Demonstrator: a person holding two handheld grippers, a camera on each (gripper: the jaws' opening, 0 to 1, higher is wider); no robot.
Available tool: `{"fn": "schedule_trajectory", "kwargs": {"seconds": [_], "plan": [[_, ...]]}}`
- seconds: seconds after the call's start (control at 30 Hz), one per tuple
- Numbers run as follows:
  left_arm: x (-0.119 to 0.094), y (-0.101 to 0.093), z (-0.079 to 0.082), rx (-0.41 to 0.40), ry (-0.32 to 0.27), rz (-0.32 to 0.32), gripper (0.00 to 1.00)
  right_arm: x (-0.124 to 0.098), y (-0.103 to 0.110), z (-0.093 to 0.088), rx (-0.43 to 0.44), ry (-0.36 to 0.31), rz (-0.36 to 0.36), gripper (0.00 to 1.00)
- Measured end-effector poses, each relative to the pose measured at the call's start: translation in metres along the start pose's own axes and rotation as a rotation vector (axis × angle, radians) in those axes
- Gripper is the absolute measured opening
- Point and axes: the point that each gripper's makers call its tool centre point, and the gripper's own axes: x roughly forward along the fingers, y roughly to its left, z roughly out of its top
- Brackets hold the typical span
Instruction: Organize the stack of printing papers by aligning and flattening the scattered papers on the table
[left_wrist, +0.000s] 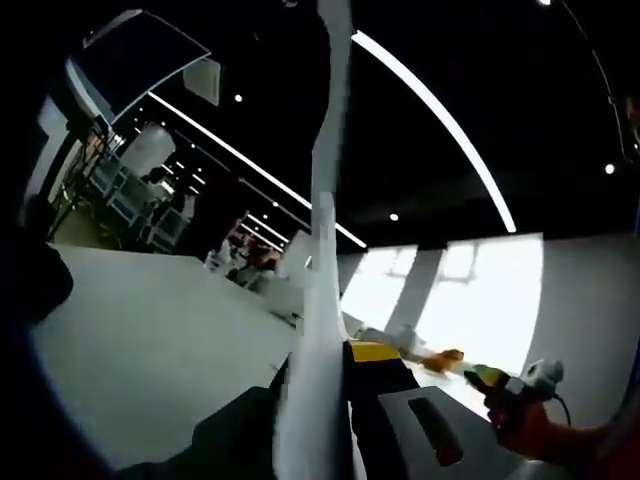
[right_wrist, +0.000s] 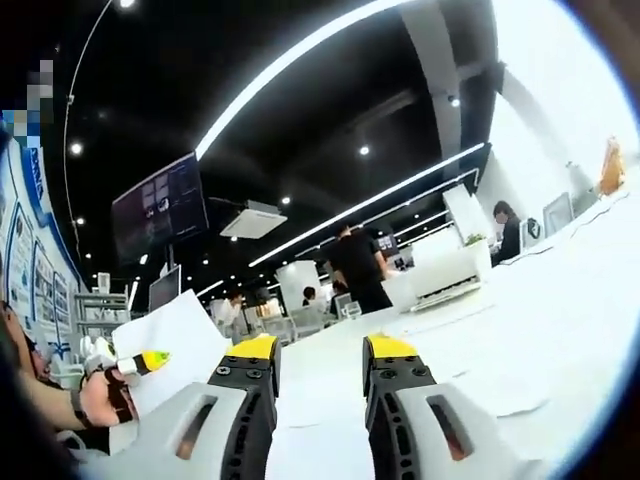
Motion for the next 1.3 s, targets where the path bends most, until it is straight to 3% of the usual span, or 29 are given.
{"fn": "schedule_trajectory", "kwargs": {"seconds": [0.23,0.83,1.03,1.3], "plan": [[0.0,0.001,0.001,-0.006,-0.007,-0.008,0.06,0.003,0.003,-0.008,-0.037,0.04,0.002,0.28],[-0.001,-0.001,0.002,-0.012,-0.016,-0.026,0.06,0.002,-0.002,-0.013,-0.012,0.063,-0.001,0.3],[0.0,-0.001,0.0,-0.005,-0.007,-0.029,0.06,0.008,0.003,-0.028,-0.083,0.14,0.0,0.32],[0.0,-0.002,-0.002,-0.008,0.002,-0.034,0.06,0.01,0.0,-0.034,-0.108,0.167,-0.012,0.37]]}}
